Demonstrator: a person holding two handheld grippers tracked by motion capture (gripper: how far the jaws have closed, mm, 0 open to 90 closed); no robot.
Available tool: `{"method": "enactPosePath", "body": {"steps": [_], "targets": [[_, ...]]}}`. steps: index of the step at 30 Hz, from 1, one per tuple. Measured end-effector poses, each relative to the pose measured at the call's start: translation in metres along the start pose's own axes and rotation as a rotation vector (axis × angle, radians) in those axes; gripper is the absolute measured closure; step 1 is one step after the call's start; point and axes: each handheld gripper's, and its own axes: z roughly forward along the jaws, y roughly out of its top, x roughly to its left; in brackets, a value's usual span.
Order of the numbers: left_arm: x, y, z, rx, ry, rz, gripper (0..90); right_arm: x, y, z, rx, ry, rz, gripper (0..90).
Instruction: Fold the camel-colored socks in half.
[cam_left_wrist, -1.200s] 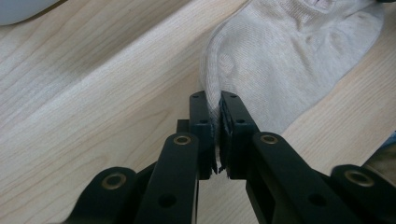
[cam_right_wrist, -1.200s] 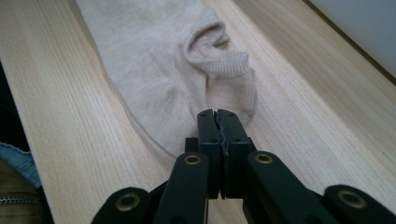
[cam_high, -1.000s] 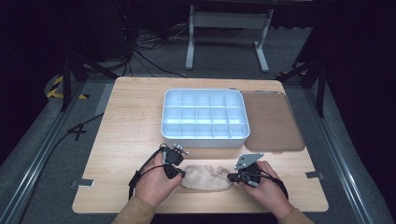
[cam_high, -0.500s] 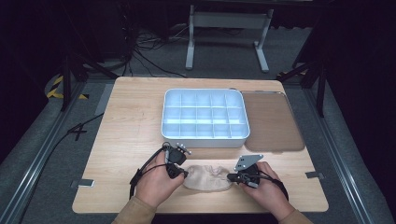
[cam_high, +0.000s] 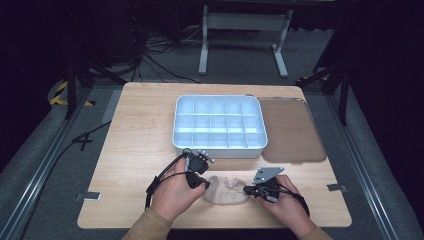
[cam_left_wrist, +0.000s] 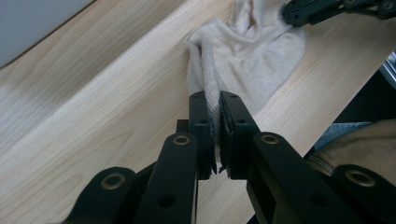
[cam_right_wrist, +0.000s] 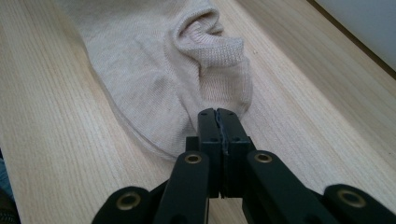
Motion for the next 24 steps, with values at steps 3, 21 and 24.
{"method": "enactPosePath", "body": {"steps": [3,21,24], "targets": [[-0.004,0.004,0.001,0.007,-0.005,0.011,84.4,0.000,-0.001,0.000,-0.004,-0.002,0.005,89.9],[-0.026,0.033,0.020,0.036,-0.040,0.092,84.0,0.001,-0.005,0.000,-0.033,0.000,0.020,89.9],[-0.031,0.037,0.025,0.039,-0.049,0.105,83.9,0.001,-0.005,0.000,-0.034,-0.001,0.019,89.8]]}}
